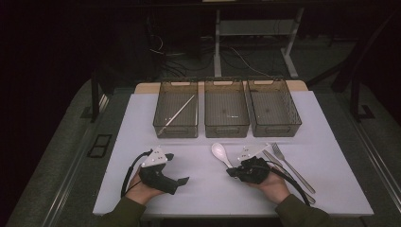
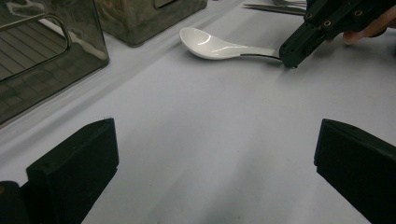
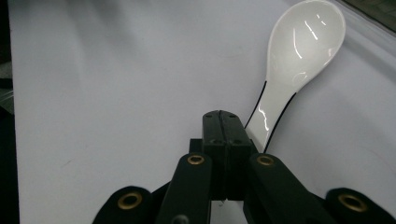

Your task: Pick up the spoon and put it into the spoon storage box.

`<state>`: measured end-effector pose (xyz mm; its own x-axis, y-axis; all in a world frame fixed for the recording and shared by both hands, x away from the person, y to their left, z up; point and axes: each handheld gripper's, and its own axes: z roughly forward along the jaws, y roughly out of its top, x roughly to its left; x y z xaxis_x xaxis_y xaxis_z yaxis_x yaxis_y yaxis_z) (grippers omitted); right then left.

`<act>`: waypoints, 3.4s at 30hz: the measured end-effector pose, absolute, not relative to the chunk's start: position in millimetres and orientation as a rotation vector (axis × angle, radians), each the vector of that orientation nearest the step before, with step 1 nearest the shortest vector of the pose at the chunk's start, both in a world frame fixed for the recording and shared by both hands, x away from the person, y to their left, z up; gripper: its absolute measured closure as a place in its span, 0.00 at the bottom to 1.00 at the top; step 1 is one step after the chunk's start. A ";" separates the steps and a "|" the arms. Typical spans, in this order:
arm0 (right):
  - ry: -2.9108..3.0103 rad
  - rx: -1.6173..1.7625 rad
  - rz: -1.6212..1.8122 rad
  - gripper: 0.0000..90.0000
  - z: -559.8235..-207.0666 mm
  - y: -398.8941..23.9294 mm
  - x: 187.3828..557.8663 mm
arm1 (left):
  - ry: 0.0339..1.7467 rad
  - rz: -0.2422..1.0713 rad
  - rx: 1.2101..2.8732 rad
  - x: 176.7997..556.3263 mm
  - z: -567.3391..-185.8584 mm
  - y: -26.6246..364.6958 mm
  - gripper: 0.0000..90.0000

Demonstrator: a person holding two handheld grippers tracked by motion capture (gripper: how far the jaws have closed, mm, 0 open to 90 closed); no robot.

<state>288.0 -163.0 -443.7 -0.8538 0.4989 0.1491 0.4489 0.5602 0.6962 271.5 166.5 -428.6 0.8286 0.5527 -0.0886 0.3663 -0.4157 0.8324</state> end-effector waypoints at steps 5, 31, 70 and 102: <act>2.702 0.812 1.141 1.00 -443.3 -162.4 287.7 | 0.684 0.241 2.047 271.1 -429.2 165.5 0.00; 2.563 0.983 1.044 1.00 -446.3 -190.1 322.9 | 0.668 0.239 2.055 271.2 -428.9 165.7 0.00; 2.610 0.958 1.283 0.56 -438.6 -159.2 362.0 | 0.665 0.217 2.067 272.0 -431.9 164.0 0.00; 2.747 0.661 1.094 0.88 -447.7 -146.2 344.5 | 0.655 0.215 2.077 270.2 -431.9 162.6 0.00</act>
<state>344.5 -146.2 -447.7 -0.8988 0.4346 0.0565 0.3545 0.6451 0.6769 270.2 162.6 -431.9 0.8434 0.5285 -0.0966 0.3683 -0.4378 0.8201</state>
